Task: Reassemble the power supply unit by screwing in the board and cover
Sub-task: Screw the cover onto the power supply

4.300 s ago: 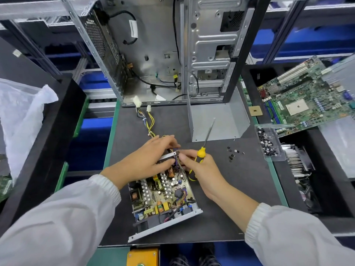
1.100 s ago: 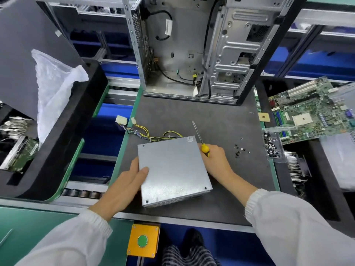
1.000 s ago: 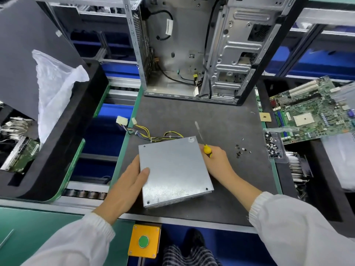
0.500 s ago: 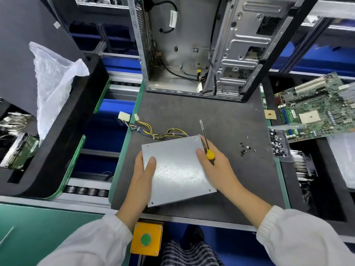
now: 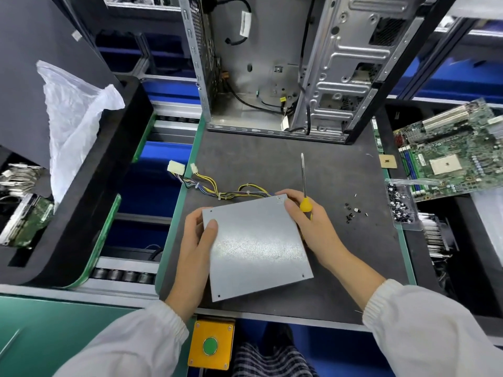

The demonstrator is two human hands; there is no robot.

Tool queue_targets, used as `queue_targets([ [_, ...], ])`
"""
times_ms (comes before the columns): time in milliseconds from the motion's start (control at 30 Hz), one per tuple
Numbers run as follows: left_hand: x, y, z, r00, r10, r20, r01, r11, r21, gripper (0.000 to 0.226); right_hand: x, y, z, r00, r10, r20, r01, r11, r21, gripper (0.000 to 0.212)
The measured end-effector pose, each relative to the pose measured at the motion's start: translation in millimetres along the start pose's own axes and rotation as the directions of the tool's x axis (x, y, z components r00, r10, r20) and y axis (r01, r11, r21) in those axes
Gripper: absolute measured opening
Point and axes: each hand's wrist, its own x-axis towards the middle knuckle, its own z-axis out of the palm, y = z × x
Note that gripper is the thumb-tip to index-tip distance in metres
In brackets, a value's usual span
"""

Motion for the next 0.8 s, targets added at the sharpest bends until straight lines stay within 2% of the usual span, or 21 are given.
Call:
queue_targets([
  [233,-2,-2,9,0.999,0.012,-0.052,-0.018,0.992,-0.123,0.034,1,5,2,0.999,-0.013,-0.047,0.012,0.999,-0.03,0.017],
  [400,0,-2,18,0.997,0.042,-0.064,-0.05,0.991,-0.124,0.029,0,6,-7,0.996,0.019,-0.086,-0.02,1.0,-0.007,0.013],
  [500,2,-2,32,0.999,0.033,-0.039,-0.038,0.991,-0.132,0.028,4,0,-21,0.997,0.015,-0.077,-0.021,0.996,-0.081,0.014],
  [567,4,-4,38,1.0,0.028,-0.01,-0.029,0.989,-0.143,0.029,7,-2,-43,0.985,-0.039,-0.17,0.007,0.983,-0.182,0.014],
  [633,6,-3,38,1.0,0.022,0.016,-0.02,0.99,-0.137,0.03,8,1,-79,0.92,-0.135,-0.368,-0.018,0.924,-0.383,0.007],
  [667,8,-2,37,0.999,0.035,0.015,-0.033,0.992,-0.121,0.03,8,4,-98,0.885,-0.171,-0.433,-0.081,0.86,-0.504,0.005],
  [733,17,3,34,0.996,0.078,-0.038,-0.079,0.996,-0.027,0.022,6,12,-126,0.863,-0.159,-0.48,-0.232,0.719,-0.655,0.005],
  [800,29,7,32,0.986,0.128,-0.107,-0.121,0.99,0.069,0.013,6,20,-139,0.87,-0.124,-0.477,-0.293,0.647,-0.704,0.007],
])
